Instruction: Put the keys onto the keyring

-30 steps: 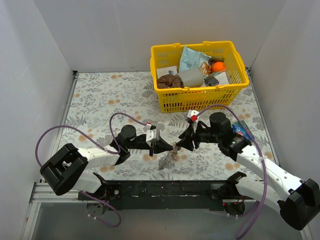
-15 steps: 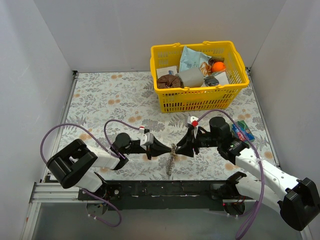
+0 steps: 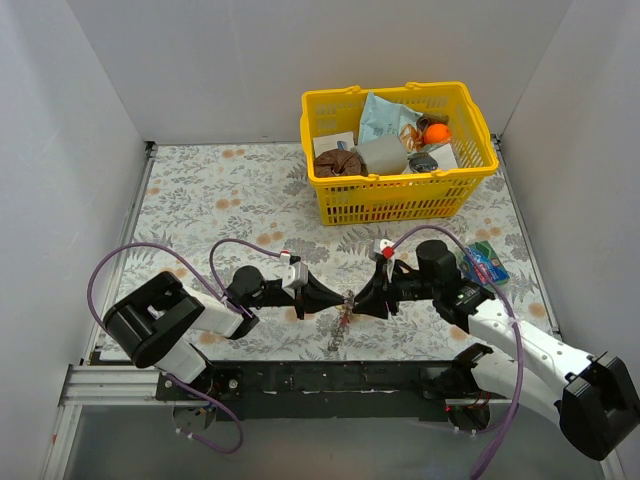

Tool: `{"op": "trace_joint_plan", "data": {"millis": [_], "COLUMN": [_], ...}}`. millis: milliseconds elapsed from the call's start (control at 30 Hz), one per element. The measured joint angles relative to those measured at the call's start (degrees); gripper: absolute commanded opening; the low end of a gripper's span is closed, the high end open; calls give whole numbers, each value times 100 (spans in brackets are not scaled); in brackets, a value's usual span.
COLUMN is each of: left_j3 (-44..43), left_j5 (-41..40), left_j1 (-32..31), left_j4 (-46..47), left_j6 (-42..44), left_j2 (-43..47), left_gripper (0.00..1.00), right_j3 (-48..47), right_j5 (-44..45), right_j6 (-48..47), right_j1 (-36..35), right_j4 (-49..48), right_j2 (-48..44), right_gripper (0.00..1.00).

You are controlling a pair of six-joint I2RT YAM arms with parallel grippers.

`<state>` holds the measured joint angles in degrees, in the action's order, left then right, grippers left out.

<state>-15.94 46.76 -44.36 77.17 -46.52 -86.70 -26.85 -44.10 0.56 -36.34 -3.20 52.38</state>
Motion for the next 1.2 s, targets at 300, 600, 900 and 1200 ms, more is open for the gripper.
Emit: {"op": "trace_joint_plan", "data": {"millis": [300,600,900,1200], "left_j3": [0,0,0,-83], "left_j5": [63,87,170,278], "left_j1": [0,2,2,2], "left_j4": [-13,-42,-66,-103], "left_j6": [-55,-94,-160,-286], "left_j2": [-31,-101,-120,-120], "left_gripper": [0,0,0,0], "right_j3": [232,256,332,389], "right_j5": [-13,-234,-415,-415], "right_j6": [146,400,529,529], "right_j1": [0,-4,-85,-120], "right_j4": [-247,-664,-944,-1088], "right_j2": [243,297,595,721], "right_gripper": [28,10,1,1]}}
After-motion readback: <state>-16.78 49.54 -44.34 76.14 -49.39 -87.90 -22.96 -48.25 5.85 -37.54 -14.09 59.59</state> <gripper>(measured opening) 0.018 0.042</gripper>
